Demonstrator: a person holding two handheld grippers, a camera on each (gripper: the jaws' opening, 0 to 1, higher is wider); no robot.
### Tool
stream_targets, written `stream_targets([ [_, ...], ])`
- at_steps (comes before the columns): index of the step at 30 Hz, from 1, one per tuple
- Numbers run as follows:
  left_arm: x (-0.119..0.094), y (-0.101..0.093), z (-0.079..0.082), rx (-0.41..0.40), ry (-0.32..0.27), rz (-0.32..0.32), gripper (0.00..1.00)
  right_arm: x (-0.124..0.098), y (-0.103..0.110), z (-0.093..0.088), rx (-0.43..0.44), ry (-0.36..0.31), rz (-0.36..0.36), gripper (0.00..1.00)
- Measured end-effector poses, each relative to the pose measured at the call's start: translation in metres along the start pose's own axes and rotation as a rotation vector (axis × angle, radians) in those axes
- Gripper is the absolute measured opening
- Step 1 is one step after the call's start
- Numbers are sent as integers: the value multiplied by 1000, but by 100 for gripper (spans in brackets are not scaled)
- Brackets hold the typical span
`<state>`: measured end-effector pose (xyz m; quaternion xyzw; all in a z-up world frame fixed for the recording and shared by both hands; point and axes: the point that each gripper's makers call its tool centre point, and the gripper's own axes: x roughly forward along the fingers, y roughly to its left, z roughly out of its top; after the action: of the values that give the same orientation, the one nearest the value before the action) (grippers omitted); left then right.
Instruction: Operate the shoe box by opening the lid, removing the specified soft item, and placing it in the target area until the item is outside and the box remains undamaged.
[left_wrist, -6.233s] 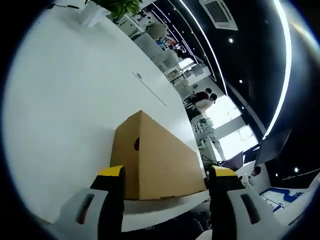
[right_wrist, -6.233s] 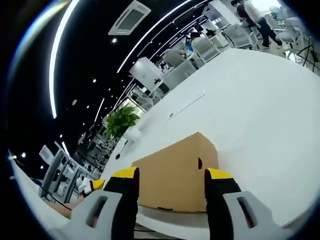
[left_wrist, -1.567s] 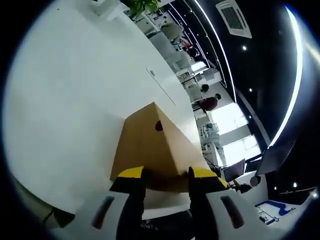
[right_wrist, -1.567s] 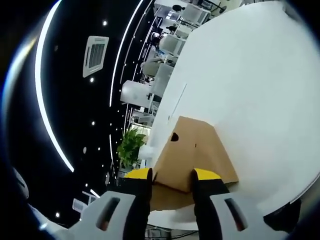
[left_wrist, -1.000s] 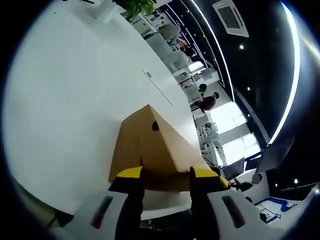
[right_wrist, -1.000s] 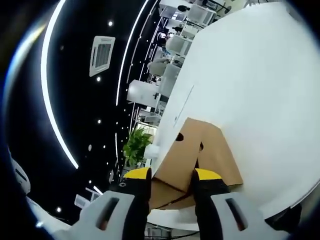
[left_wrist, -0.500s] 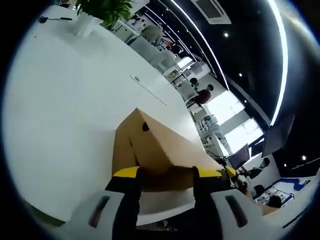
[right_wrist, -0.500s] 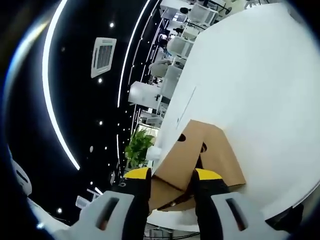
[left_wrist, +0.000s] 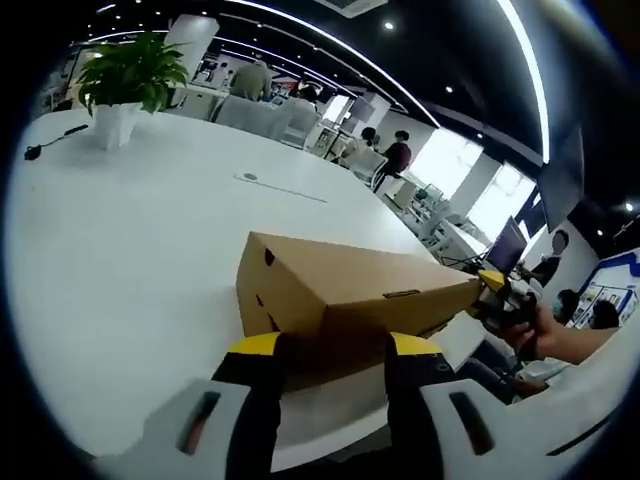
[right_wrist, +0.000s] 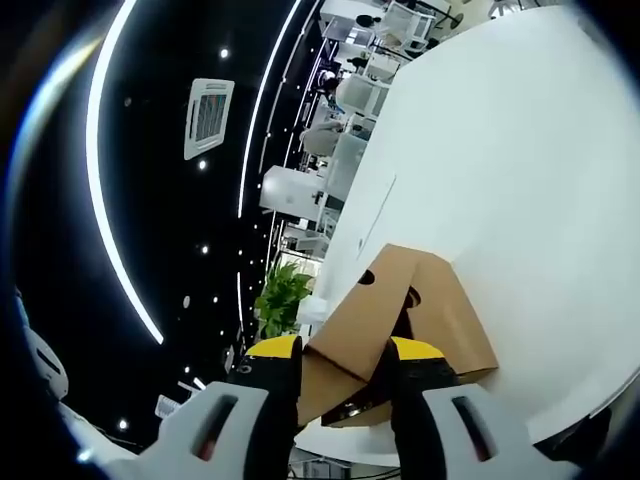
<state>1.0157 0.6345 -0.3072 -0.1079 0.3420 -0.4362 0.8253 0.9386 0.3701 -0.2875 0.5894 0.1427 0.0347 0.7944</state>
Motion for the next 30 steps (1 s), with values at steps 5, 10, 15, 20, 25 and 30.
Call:
stream_targets([
  [5, -1, -4, -6, 83, 30, 23, 44, 1, 2, 1, 2, -2, 2, 33],
  [10, -5, 0, -5, 165, 25, 72, 46, 2, 2, 3, 6, 0, 2, 33],
  [15, -6, 13, 5, 246, -23, 181, 47, 6, 8, 8, 5, -21, 9, 34],
  [20, 2, 12, 12, 330, -47, 215, 51, 6, 14, 10, 8, -24, 27, 34],
  [25, 4, 14, 14, 359, -62, 242, 48, 7, 18, 12, 8, -21, 37, 33],
  [30, 5, 16, 19, 412, -73, 258, 41, 7, 20, 13, 6, -26, 36, 33],
])
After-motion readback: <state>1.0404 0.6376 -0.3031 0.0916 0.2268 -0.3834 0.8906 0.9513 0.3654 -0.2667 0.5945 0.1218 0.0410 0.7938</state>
